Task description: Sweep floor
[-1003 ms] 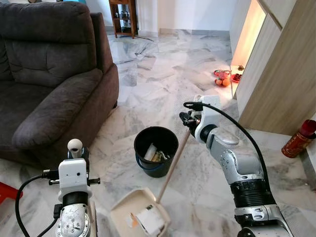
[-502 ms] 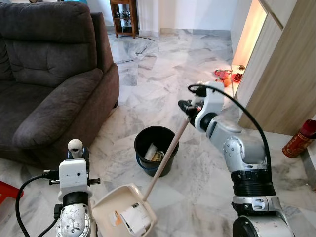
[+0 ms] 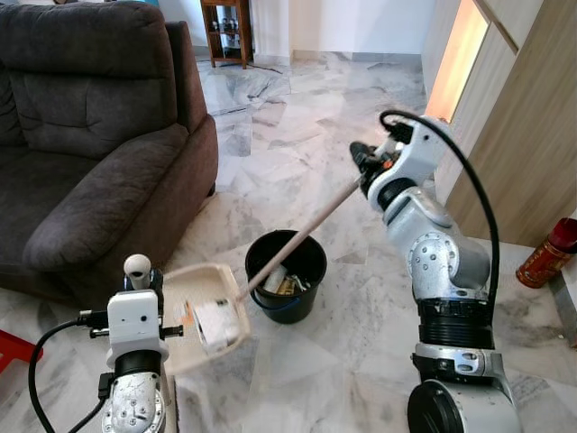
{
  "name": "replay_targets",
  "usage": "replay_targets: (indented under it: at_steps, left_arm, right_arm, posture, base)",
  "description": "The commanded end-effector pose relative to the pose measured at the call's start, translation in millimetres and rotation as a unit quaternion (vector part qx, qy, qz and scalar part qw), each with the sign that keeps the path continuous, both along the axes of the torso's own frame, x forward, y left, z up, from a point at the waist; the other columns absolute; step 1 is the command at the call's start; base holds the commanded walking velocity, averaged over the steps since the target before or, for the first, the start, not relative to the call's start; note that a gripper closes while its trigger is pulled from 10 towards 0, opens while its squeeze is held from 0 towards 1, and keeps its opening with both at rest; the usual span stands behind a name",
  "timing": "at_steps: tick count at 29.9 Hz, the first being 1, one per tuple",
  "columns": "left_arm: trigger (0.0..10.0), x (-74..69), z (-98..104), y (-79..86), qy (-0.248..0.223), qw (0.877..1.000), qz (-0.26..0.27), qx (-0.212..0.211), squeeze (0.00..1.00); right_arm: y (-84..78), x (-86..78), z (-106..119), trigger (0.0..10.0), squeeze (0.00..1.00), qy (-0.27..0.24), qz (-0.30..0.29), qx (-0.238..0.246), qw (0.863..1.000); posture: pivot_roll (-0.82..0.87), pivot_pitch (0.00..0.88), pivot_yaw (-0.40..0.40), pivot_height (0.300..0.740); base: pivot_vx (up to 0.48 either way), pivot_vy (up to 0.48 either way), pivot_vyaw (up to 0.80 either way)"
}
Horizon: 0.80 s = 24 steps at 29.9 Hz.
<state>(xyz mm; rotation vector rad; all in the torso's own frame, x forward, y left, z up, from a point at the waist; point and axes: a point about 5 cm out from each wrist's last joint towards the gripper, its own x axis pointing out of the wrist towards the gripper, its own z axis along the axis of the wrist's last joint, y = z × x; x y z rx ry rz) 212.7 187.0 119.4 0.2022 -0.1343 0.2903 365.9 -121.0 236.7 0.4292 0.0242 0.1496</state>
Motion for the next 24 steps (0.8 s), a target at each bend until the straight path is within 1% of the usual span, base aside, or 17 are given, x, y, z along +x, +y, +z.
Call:
replay_targets:
  at_steps: [1, 7, 14, 18, 24]
  left_arm:
    - [10.0, -1.5, 7.0, 3.4, -0.021, 1.000, 0.006, 0.018, 0.00]
    - [10.0, -2.0, 7.3, 3.6, -0.021, 1.000, 0.006, 0.018, 0.00]
    - [10.0, -2.1, 7.7, 3.7, -0.022, 1.000, 0.006, 0.019, 0.00]
    - [10.0, -2.6, 7.8, 3.7, -0.022, 1.000, 0.007, 0.019, 0.00]
    - [10.0, -2.7, 7.7, 3.2, -0.023, 1.000, 0.006, 0.018, 0.00]
  right_arm:
    - [0.1, -2.5, 21.2, 10.0, 0.00, -0.043, -0.007, 0.026, 0.999]
    - [-1.3, -2.9, 22.1, 10.0, 0.00, -0.048, -0.019, 0.030, 0.998]
    - [-8.7, -1.9, 20.1, 10.0, 0.00, -0.048, -0.050, 0.026, 0.997]
    - [-6.7, -3.8, 23.9, 10.0, 0.00, -0.070, -0.039, 0.017, 0.997]
    - [-3.5, -4.0, 22.0, 10.0, 0.00, -0.069, -0.033, 0.010, 0.997]
  posture:
    - [-0.15, 0.074, 0.058, 0.740]
    - [-0.15, 0.074, 0.059, 0.740]
    - [-0.15, 0.074, 0.059, 0.740]
    - [-0.15, 0.073, 0.059, 0.740]
    - [-0.14, 0.068, 0.057, 0.740]
  base:
    - [0.000, 0.000, 0.00]
    - [0.000, 0.000, 0.00]
    - [0.000, 0.000, 0.00]
    - [0.000, 0.000, 0.00]
    - [0.000, 0.000, 0.00]
